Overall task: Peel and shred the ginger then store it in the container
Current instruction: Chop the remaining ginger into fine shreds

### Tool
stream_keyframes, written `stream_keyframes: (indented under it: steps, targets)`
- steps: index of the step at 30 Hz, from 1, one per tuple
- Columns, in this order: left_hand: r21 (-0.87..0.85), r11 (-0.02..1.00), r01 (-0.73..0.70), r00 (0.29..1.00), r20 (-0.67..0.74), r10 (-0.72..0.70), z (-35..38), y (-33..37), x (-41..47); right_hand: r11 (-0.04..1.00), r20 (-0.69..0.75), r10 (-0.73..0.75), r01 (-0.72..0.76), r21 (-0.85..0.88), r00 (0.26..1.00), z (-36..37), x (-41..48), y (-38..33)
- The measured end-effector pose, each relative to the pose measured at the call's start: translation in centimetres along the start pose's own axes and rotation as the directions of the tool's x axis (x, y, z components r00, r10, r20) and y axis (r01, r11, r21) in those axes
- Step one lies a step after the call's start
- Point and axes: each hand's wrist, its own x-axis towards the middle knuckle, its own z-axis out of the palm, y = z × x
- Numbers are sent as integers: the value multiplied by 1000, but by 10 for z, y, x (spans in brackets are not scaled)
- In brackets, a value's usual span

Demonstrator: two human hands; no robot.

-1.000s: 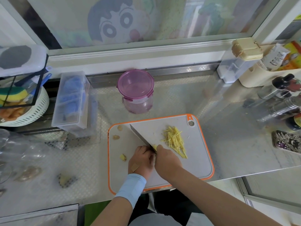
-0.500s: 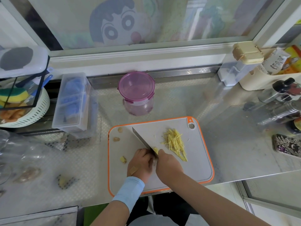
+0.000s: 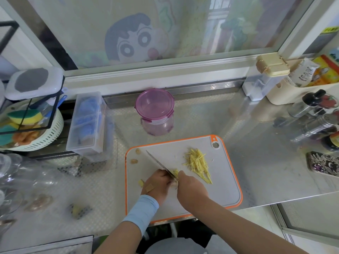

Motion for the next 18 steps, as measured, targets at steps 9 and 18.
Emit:
stream_keyframes:
  steps: [9,18]
  targets:
    - [-55,998,16,995,-93,-21,4,3,-5,1000,-3,26,-26,-17,1000,5,-15,5]
    - [-87,996,-17,990,-144,4,8,1,-7,999,-15,-24,23,-38,1000,3,5,-2]
